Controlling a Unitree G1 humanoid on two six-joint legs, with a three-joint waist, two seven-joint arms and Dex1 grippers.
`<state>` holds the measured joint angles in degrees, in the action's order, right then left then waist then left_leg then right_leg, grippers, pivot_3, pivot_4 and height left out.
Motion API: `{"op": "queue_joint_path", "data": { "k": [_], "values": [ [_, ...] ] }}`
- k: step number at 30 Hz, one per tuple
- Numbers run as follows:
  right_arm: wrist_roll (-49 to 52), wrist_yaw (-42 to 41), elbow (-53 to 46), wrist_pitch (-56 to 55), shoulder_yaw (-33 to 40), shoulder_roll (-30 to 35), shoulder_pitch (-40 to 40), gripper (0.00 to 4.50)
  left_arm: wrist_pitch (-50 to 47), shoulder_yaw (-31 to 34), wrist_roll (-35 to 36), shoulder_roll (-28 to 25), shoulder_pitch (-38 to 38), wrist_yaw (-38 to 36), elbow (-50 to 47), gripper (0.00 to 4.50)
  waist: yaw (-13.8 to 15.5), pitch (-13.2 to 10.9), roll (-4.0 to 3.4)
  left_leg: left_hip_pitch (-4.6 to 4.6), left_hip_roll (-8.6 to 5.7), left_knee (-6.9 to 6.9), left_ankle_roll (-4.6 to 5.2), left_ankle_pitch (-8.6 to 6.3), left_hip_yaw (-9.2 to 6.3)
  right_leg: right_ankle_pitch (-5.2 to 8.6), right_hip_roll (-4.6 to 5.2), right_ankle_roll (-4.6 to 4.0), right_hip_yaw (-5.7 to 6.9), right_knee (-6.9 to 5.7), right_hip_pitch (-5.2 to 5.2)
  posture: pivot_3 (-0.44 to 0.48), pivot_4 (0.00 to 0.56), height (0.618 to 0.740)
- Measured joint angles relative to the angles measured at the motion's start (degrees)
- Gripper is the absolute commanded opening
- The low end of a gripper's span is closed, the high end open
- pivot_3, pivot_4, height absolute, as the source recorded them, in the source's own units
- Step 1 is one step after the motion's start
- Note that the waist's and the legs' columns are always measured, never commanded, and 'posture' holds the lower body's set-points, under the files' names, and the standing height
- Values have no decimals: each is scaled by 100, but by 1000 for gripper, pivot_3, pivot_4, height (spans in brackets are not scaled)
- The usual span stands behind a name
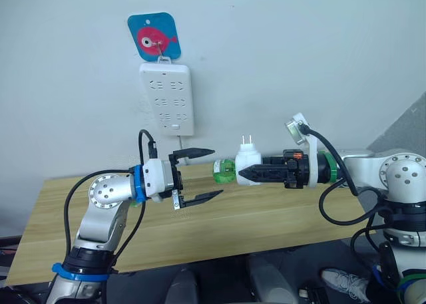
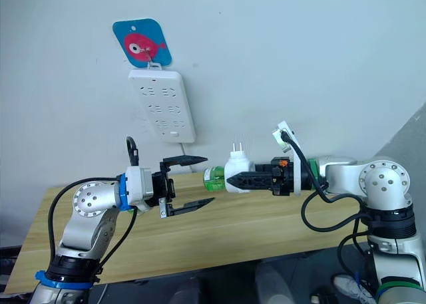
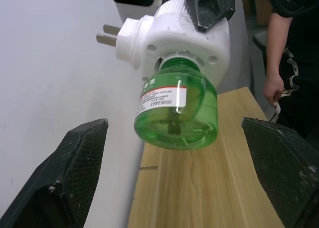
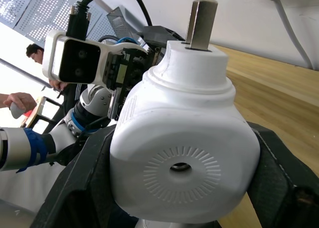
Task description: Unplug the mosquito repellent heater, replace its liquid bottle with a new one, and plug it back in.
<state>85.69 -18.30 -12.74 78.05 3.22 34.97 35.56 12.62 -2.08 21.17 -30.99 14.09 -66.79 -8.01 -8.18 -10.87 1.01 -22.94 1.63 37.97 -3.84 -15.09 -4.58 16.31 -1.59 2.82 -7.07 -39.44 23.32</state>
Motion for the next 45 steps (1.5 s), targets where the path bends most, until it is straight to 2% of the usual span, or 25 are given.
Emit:
{"op": "queue_joint_path", "data": {
  "k": [10,13,18,19,27,30,33,34,36,40,45],
  "values": [
    [207,185,2,-20,-4,-9,0,3063,435,-115,-136,197,179,106,194,4500,-10,0,0,0,1,-2,0,0,-1,0,0,0,1,0,0,-155,139,736],
    [230,208,2,-21,-7,-9,0,3063,478,-190,-136,204,192,104,199,3928,-13,0,0,0,0,0,0,0,0,0,0,0,0,0,0,-156,136,736],
    [273,217,2,-29,-12,-6,0,3063,542,-284,-181,238,206,120,243,2372,-16,0,0,0,1,-1,0,0,-2,0,0,0,1,0,0,-156,136,736],
    [273,227,5,-29,-12,4,-1,3063,542,-301,-191,250,216,130,264,2229,-16,0,0,0,1,-1,0,0,-1,0,-1,0,1,0,0,-156,136,736],
    [272,238,15,-150,-4,40,0,3063,243,-323,-153,166,428,117,241,2230,-23,1,0,-1,1,-1,0,0,-1,0,-1,0,1,0,0,-158,132,736],
    [265,176,-4,-153,-26,55,0,3063,-714,-385,218,-196,560,30,-97,2230,-42,0,0,-1,1,-1,0,0,-4,1,-2,1,3,-1,0,-148,133,736],
    [125,-88,-88,-162,-98,149,19,3063,-2841,-507,1140,-884,1022,-26,-591,2230,-59,0,0,0,0,0,0,0,-9,8,-3,13,7,-4,-1,-143,133,736],
    [79,-188,-96,-178,-117,178,49,3063,-3808,-546,1626,-1142,1313,-41,-612,2230,-64,0,0,-2,0,3,0,0,-12,15,-3,26,11,-8,-1,-143,131,736],
    [29,-355,-102,-199,-115,271,88,3063,-5106,-502,2268,-1470,1718,-51,-566,2230,-91,0,0,1,0,2,0,0,-11,17,-4,28,11,-8,-1,-144,130,736],
    [-329,-852,-163,-341,-122,364,176,3063,-7244,-400,3350,-1490,2456,168,-56,2230,-133,0,0,1,1,0,0,0,-16,18,-6,29,15,-8,-1,-148,127,736],
    [-657,-1310,-271,-489,-126,463,215,3063,-8273,-168,3907,-1284,2657,546,170,2230,-152,0,0,1,3,-5,0,0,-17,15,-6,23,15,-11,3,-150,127,736]
  ]
}}
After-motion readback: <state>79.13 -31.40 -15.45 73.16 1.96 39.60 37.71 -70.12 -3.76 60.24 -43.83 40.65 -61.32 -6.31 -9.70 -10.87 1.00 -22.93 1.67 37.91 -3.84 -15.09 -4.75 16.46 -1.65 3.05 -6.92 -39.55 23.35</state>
